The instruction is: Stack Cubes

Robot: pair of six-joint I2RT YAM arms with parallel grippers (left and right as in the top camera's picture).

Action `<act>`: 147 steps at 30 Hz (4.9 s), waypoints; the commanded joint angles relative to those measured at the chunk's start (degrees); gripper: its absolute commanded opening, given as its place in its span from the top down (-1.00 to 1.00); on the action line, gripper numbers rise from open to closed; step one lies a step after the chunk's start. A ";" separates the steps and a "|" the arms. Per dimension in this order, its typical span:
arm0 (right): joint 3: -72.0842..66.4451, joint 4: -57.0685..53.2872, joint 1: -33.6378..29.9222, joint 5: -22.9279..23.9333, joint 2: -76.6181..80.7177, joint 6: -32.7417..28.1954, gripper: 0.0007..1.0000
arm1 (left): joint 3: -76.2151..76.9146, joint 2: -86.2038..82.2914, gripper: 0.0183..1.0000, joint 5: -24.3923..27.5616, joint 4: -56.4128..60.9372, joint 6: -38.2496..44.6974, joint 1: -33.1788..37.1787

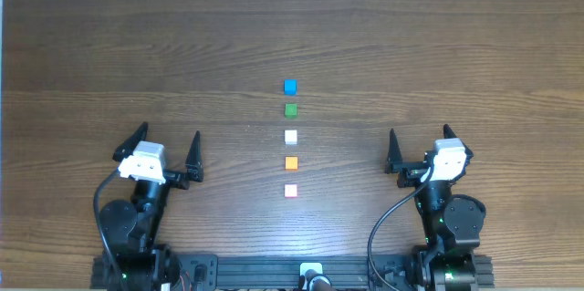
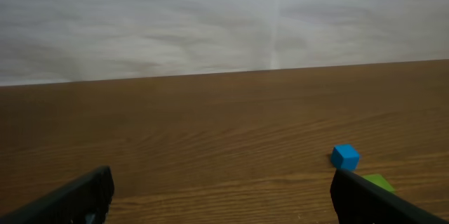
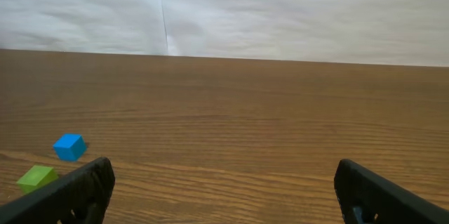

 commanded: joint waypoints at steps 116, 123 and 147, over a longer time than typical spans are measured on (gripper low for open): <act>-0.28 -0.20 0.37 0.11 -0.50 -0.09 -0.99 | 53.20 96.67 -0.64 -19.30 -37.13 -56.43 -62.14; -0.28 -0.20 0.37 0.11 -0.50 -0.09 -0.99 | 53.18 96.83 -0.40 -18.93 -37.18 -57.27 -61.57; -0.31 -0.20 0.37 0.11 -0.52 -0.09 -0.98 | 53.18 96.87 0.38 -16.28 -37.16 -58.62 -61.57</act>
